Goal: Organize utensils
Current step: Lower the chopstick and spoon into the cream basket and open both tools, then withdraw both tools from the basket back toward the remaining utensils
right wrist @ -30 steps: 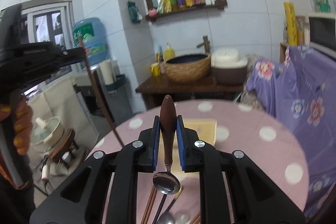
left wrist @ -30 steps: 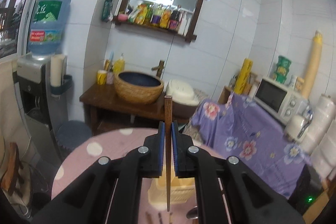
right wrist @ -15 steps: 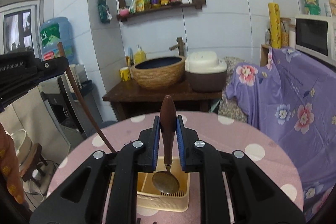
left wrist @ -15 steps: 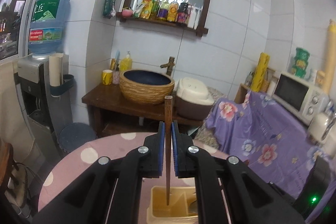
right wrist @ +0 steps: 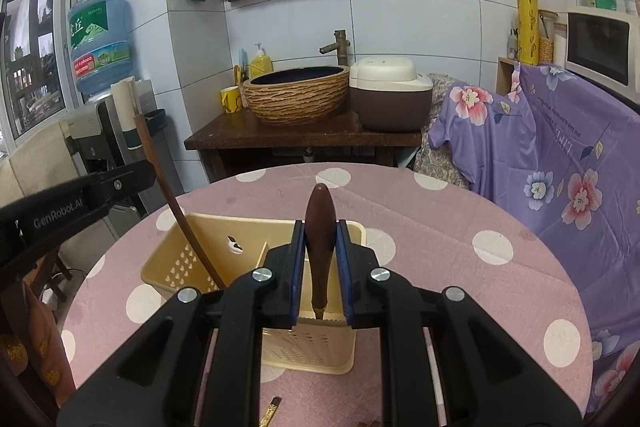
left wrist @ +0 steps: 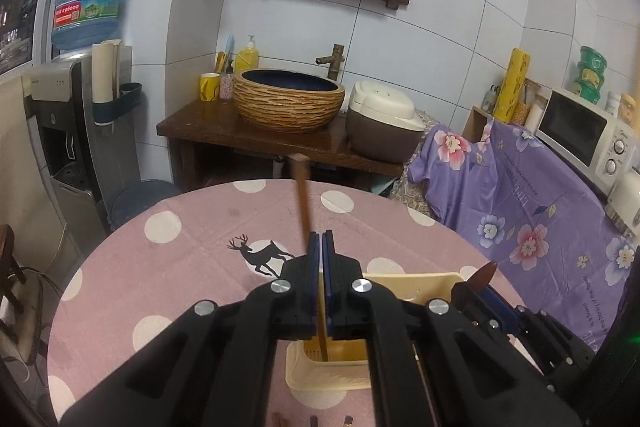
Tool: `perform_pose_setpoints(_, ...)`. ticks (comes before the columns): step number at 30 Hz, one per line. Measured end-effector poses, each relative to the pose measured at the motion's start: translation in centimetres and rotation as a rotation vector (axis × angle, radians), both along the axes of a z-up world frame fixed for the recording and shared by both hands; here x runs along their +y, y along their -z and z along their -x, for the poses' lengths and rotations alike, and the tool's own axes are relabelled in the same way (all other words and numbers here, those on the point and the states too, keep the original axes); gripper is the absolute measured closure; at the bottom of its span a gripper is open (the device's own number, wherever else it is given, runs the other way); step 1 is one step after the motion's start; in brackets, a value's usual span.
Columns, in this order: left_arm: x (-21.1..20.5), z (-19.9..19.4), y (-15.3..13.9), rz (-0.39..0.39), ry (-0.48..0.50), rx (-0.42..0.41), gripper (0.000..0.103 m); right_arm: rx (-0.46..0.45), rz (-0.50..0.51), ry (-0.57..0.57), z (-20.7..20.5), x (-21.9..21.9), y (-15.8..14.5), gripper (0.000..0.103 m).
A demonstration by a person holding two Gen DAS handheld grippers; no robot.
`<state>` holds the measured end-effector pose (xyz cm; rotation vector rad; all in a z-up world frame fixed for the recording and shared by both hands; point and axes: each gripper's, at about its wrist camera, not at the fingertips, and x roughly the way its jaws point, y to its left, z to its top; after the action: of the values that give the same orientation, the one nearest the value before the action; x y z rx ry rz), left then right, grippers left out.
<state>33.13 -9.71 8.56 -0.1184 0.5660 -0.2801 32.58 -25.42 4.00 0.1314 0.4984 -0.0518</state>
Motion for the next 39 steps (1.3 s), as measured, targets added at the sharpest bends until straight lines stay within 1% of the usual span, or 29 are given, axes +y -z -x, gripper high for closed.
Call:
perform_pose_setpoints(3,0.1,0.0,0.3,0.012,-0.006,0.009,0.100,0.000,0.001,0.004,-0.1,0.0,0.0,0.087)
perform_pose_setpoints(5,0.2,0.3,0.2,0.019,0.003,-0.005,0.100,-0.006,0.001,0.008,0.0,0.0,0.0,0.086)
perform_pose_setpoints(6,0.2,0.8,0.0,0.015,0.008,-0.026,0.100,-0.019,0.000,0.011,0.2,-0.1,-0.1,0.081)
perform_pose_setpoints(7,0.3,1.3,-0.2,0.007,0.012,-0.046,0.099,-0.029,0.003,0.006,0.5,-0.1,-0.2,0.068)
perform_pose_setpoints(8,0.3,1.8,-0.4,-0.003,0.013,-0.064,0.095,-0.039,0.004,0.003,0.8,0.0,-0.3,0.060)
perform_pose_setpoints(9,0.4,2.4,-0.6,-0.018,0.013,-0.085,0.090,-0.064,0.009,0.007,1.4,0.0,-0.5,0.046)
perform_pose_setpoints(10,0.6,3.2,-0.8,-0.036,0.006,-0.110,0.070,-0.092,0.024,0.016,2.0,0.1,-0.7,0.039)
perform_pose_setpoints(11,0.9,3.8,-0.9,-0.042,-0.005,-0.128,0.044,-0.112,0.040,0.020,2.5,0.2,-1.0,0.039)
perform_pose_setpoints(13,2.1,5.2,-0.8,-0.038,-0.036,-0.166,0.027,-0.132,0.076,0.016,3.6,0.4,-1.3,0.039)
perform_pose_setpoints(15,3.5,6.7,-0.4,-0.046,-0.063,-0.190,0.022,-0.139,0.104,0.029,4.8,0.5,-1.4,0.036)
perform_pose_setpoints(16,4.1,7.3,-0.2,-0.052,-0.063,-0.195,0.013,-0.141,0.108,0.031,5.5,0.4,-1.4,0.032)
perform_pose_setpoints(17,4.7,7.9,0.2,-0.061,-0.060,-0.196,0.003,-0.139,0.105,0.027,6.4,0.3,-1.3,0.030)
perform_pose_setpoints(18,5.3,8.5,0.6,-0.070,-0.060,-0.197,0.005,-0.132,0.097,0.019,7.1,0.2,-1.1,0.028)
perform_pose_setpoints(20,6.4,9.7,1.9,-0.093,-0.067,-0.183,0.005,-0.111,0.066,-0.008,8.5,0.1,-0.6,0.028)
perform_pose_setpoints(22,7.1,10.7,3.5,-0.114,-0.054,-0.146,0.005,-0.079,0.059,-0.027,10.0,0.4,0.3,0.028)
perform_pose_setpoints(25,7.4,12.1,5.6,-0.151,-0.025,-0.106,0.005,-0.030,0.041,-0.039,11.9,0.8,1.8,0.028)
perform_pose_setpoints(27,7.4,13.1,6.8,-0.179,-0.013,-0.101,0.005,0.011,0.018,-0.041,13.0,1.0,2.9,0.028)
perform_pose_setpoints(30,7.1,14.5,8.7,-0.250,-0.011,-0.083,0.005,0.052,0.009,-0.042,14.4,1.6,4.5,0.028)
perform_pose_setpoints(32,7.6,15.0,9.6,-0.250,-0.029,-0.056,0.005,0.076,0.021,-0.039,15.1,2.0,5.5,0.028)
perform_pose_setpoints(35,8.4,15.4,10.8,-0.248,-0.071,-0.013,0.005,0.126,0.009,-0.049,15.5,2.4,6.8,0.028)
perform_pose_setpoints(39,9.0,15.4,11.9,-0.258,-0.061,0.042,0.005,0.170,0.019,-0.055,15.8,2.8,8.2,0.038)
